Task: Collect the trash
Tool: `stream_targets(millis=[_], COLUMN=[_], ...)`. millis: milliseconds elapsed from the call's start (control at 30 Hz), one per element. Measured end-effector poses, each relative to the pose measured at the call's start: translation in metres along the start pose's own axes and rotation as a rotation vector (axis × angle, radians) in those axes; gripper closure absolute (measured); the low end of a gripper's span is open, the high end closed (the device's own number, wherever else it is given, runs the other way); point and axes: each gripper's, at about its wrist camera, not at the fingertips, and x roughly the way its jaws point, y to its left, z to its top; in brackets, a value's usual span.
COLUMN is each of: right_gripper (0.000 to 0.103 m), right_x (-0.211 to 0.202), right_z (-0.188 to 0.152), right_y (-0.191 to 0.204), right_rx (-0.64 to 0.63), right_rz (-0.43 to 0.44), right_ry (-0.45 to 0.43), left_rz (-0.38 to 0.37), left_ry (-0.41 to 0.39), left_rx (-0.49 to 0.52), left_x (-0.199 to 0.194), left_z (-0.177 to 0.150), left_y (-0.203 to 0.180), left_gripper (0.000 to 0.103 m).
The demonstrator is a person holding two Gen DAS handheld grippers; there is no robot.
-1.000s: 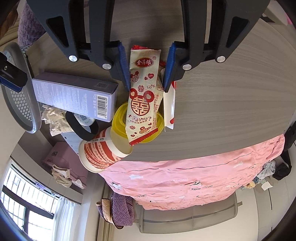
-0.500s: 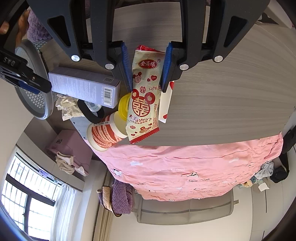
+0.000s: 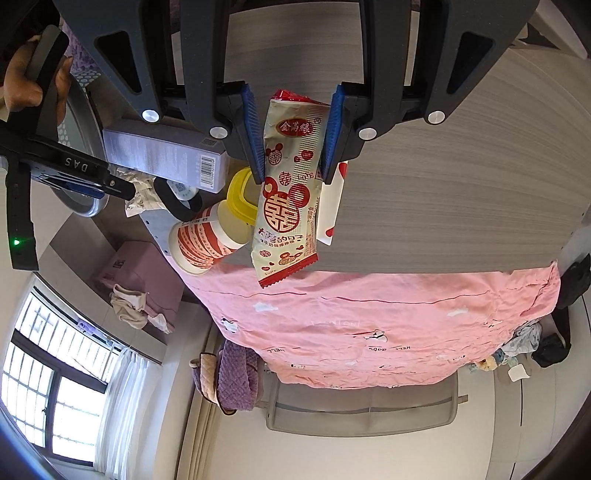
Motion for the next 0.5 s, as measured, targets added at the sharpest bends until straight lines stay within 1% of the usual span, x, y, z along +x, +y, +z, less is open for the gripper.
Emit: stream_targets(millis=[333, 500], right_gripper=[0.039, 0.042], right_x=[0.027, 0.032], right_z=[0.005, 0.004], right_y=[0.004, 0.005], right_rx=[-0.01, -0.01], right_rz=[-0.016, -0.023], right_ry=[0.083, 0.094], left_rz=[0.01, 0.018], left_ry=[0.005, 0.009], left_rx=[-0.028, -0.032], left_x=[0.003, 0.005], left_z=[-0.001, 0.0], left_y=[0.012, 0.014], left_gripper=[0.073, 0.073])
